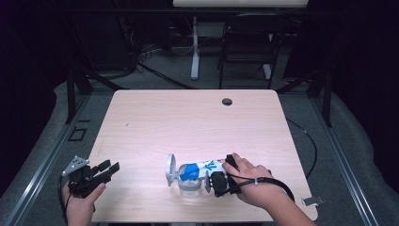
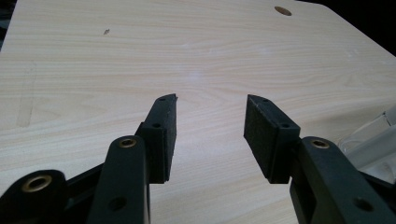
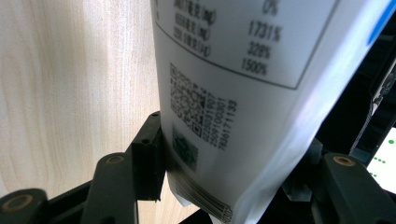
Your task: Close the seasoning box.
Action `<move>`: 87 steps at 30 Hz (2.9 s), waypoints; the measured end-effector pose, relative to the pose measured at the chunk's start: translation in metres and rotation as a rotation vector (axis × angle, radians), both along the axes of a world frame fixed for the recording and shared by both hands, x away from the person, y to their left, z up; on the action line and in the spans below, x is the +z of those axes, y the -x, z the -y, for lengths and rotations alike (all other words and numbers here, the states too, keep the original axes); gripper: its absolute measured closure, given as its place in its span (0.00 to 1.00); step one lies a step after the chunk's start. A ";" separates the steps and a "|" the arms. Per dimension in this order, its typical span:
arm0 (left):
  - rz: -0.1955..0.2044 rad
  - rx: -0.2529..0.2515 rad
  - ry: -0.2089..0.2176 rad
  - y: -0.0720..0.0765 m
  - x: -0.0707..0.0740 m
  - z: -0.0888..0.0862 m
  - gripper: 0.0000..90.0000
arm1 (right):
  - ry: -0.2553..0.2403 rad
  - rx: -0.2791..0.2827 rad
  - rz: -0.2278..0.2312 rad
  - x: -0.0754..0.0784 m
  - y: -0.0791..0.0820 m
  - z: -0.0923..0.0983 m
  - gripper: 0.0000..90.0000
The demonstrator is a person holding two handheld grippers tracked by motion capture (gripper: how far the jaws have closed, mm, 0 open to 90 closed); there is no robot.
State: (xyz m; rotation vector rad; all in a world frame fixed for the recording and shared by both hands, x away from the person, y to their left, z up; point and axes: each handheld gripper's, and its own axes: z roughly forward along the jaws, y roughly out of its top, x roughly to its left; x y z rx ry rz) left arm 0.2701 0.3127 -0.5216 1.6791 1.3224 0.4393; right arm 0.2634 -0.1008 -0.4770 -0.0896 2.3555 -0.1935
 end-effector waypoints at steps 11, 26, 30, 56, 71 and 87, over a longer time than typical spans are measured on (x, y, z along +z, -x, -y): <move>0.001 0.003 -0.001 0.000 0.000 0.000 0.61 | 0.013 0.003 -0.002 0.001 0.000 -0.001 0.49; 0.005 0.005 0.002 0.000 -0.001 0.000 0.61 | 0.021 0.003 -0.003 0.000 0.000 -0.002 0.49; 0.004 0.006 0.003 0.000 -0.001 0.000 0.61 | 0.031 0.004 0.001 0.001 0.000 -0.003 0.49; -0.001 0.007 -0.002 0.000 -0.001 -0.001 0.60 | 0.052 0.009 0.005 0.002 0.001 -0.005 0.49; -0.002 0.012 -0.021 0.000 -0.002 0.001 0.58 | 0.058 0.012 0.003 0.003 0.000 -0.005 0.49; 0.004 0.011 -0.065 -0.002 -0.003 0.004 0.51 | 0.064 0.013 0.000 0.004 0.000 -0.006 0.49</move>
